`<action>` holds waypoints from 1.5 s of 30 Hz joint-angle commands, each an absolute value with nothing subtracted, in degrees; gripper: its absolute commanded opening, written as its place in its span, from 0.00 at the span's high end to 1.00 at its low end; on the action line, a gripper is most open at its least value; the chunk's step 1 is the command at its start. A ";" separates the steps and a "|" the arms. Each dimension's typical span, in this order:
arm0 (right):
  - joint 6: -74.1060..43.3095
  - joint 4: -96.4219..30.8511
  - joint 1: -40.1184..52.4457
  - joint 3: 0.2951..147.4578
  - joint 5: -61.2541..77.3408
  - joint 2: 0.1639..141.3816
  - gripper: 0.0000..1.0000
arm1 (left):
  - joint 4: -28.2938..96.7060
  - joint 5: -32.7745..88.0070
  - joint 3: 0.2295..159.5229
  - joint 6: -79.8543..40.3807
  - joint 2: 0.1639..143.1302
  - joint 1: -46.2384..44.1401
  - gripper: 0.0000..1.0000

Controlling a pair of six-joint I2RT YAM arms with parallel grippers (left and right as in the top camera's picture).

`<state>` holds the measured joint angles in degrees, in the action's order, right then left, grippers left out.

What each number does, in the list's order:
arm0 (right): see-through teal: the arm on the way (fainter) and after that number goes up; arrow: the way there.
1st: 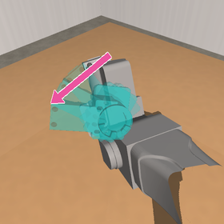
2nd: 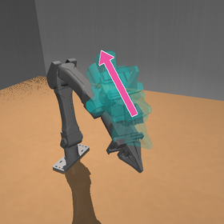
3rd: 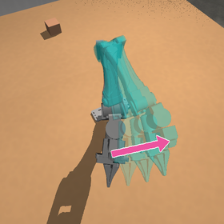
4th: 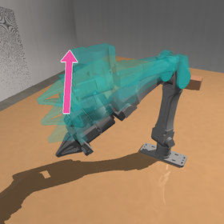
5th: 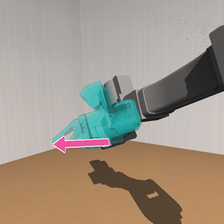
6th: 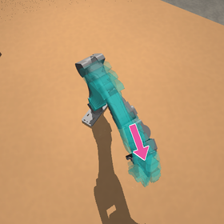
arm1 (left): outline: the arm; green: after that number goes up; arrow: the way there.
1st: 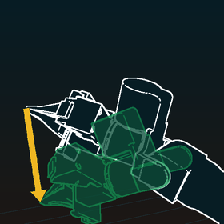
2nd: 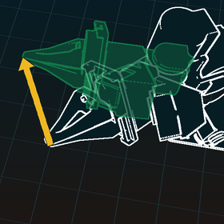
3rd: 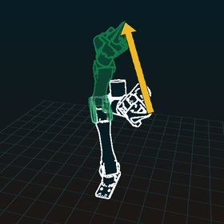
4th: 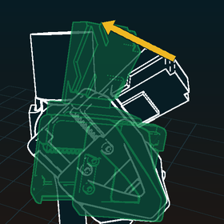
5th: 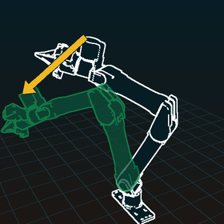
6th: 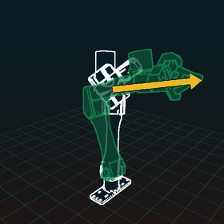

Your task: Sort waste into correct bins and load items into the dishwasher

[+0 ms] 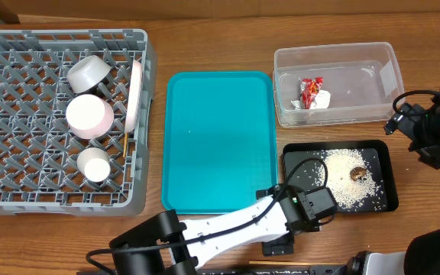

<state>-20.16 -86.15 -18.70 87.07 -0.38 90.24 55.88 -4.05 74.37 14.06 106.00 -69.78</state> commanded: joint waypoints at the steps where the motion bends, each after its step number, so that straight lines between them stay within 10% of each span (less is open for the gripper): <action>1: -20.60 -86.08 -18.72 88.55 -0.10 88.92 0.12 | 56.12 5.69 75.94 12.47 106.39 -69.43 0.00; 25: -20.62 -86.80 -18.72 88.55 0.38 88.92 0.12 | 55.20 6.90 70.11 9.15 107.26 -69.41 0.21; 28: -20.60 -86.72 -18.72 88.55 0.60 88.92 0.12 | 55.18 6.90 70.11 8.82 107.26 -69.41 0.74; 31: -20.60 -86.76 -18.72 88.55 0.60 88.92 0.12 | 55.07 6.90 70.11 8.67 107.26 -69.41 0.95; 45: -20.60 -86.89 -18.72 88.55 0.60 88.92 0.12 | 61.52 27.55 68.99 26.50 107.26 -68.93 0.96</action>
